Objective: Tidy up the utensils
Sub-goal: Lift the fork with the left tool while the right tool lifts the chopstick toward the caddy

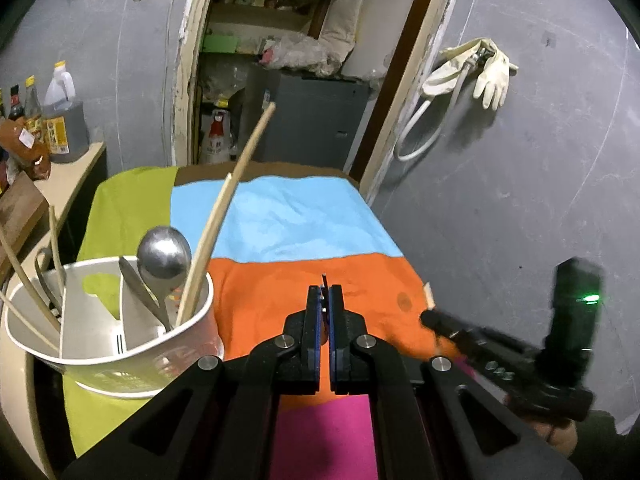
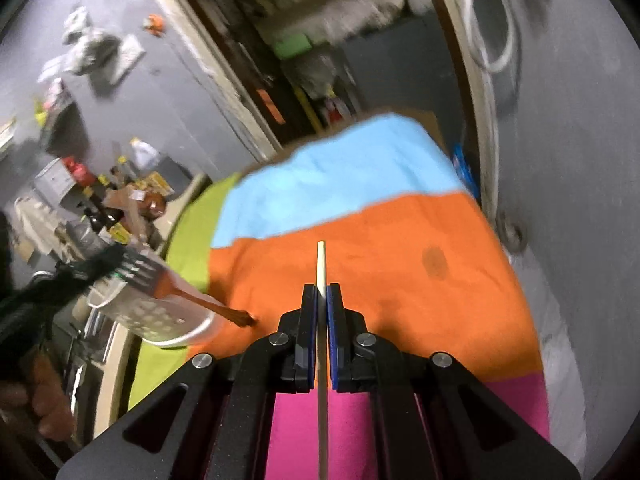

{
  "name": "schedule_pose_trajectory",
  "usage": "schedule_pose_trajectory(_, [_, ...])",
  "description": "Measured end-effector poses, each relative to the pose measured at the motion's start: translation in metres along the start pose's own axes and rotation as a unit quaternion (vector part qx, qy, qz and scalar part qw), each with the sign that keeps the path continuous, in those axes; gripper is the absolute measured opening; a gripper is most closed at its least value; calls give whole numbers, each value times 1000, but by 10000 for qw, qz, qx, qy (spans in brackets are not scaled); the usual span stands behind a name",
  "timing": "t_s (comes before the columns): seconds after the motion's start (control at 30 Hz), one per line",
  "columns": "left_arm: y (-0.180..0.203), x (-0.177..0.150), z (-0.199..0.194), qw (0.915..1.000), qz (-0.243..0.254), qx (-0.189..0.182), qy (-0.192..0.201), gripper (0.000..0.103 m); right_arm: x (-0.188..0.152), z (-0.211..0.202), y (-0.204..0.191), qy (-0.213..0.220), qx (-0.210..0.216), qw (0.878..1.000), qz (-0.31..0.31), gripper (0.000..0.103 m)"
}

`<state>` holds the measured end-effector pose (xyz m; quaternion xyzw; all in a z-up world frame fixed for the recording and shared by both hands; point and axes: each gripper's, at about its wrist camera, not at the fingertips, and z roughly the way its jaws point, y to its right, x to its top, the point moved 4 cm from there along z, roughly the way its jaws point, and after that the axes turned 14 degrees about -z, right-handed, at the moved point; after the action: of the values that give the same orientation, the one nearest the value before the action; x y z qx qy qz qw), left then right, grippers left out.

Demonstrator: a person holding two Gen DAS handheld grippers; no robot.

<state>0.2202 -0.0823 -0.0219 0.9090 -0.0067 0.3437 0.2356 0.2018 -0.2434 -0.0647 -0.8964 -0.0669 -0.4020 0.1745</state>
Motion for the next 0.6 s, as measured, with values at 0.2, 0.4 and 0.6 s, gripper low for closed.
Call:
schedule_pose_trajectory(0.2, [-7,1,-3,9998,-169,-6,50,1,25,-18,-23,533,-48,9977,-427,3])
schedule_pose_trajectory(0.4, [0,11,-28,9996,-99,-85,262,0,51,-32,-43,1169,12,9908,-675,3])
schedule_pose_trajectory(0.6, [3,29,-63,9990,-190,-315,256,0,76,-46,-66,1721,91,9807,-926,3])
